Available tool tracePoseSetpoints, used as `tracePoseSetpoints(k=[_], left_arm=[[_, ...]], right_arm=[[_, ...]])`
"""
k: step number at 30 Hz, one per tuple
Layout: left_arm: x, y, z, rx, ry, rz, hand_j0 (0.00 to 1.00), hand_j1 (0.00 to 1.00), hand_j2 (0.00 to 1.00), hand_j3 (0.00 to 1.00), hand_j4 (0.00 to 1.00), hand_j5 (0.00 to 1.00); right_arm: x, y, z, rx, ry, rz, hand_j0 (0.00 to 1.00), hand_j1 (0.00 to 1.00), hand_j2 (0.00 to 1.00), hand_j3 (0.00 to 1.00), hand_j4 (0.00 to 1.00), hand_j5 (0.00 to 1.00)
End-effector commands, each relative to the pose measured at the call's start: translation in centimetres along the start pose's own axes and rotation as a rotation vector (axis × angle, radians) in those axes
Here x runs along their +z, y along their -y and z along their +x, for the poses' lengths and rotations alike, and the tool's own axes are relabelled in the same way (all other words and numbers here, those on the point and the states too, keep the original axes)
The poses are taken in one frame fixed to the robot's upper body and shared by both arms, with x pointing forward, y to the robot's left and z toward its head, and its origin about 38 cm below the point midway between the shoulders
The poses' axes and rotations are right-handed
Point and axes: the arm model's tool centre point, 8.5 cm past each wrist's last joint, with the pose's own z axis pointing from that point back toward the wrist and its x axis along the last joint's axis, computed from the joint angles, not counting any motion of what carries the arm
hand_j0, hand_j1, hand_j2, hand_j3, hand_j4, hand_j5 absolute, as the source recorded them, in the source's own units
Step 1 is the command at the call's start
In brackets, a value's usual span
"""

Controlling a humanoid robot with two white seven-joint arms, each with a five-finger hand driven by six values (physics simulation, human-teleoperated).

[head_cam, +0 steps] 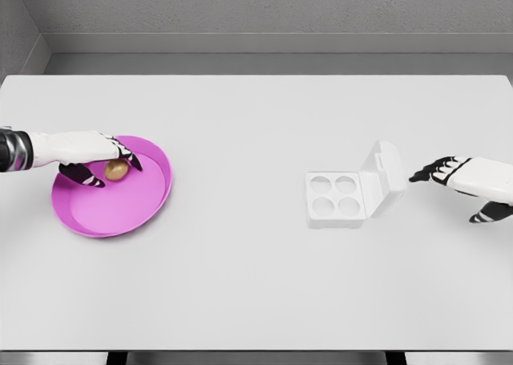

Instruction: Pack egg into the box and close the box lid

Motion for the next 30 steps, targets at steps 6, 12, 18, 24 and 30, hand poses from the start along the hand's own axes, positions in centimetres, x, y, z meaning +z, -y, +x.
tracePoseSetpoints(k=[6,12,18,24,30], left_arm=[[-0.1,-0.1,0.1,-0.006,-0.002,-0.003,0.49,0.49,0.49,0.49,0.49,0.49],[-0.2,-0.1,0.1,-0.009,0.001,-0.005,0.37,0.37,0.37,0.37,0.37,0.37],[-0.1,-1.6,1.1,-0.05,0.022,0.017,0.34,0.34,0.34,0.34,0.34,0.34],[-0.5,-3.9,4.3,-0.137,0.102,0.057,0.32,0.32,0.32,0.32,0.32,0.32],[-1.8,-5.9,7.4,-0.194,0.181,0.103,0.32,0.32,0.32,0.32,0.32,0.32]], right_arm=[[0.0,0.4,0.4,0.009,0.011,-0.008,1.0,1.0,1.0,1.0,1.0,1.0],[0.1,0.4,0.4,0.01,0.009,-0.006,1.0,1.0,1.0,1.0,1.0,1.0],[0.1,0.5,0.4,0.007,0.012,-0.011,1.0,1.0,1.0,1.0,1.0,1.0],[0.1,0.5,0.4,0.007,0.011,-0.009,1.0,1.0,1.0,1.0,1.0,1.0],[0.3,0.7,0.3,0.009,0.007,-0.015,1.0,1.0,1.0,1.0,1.0,1.0]])
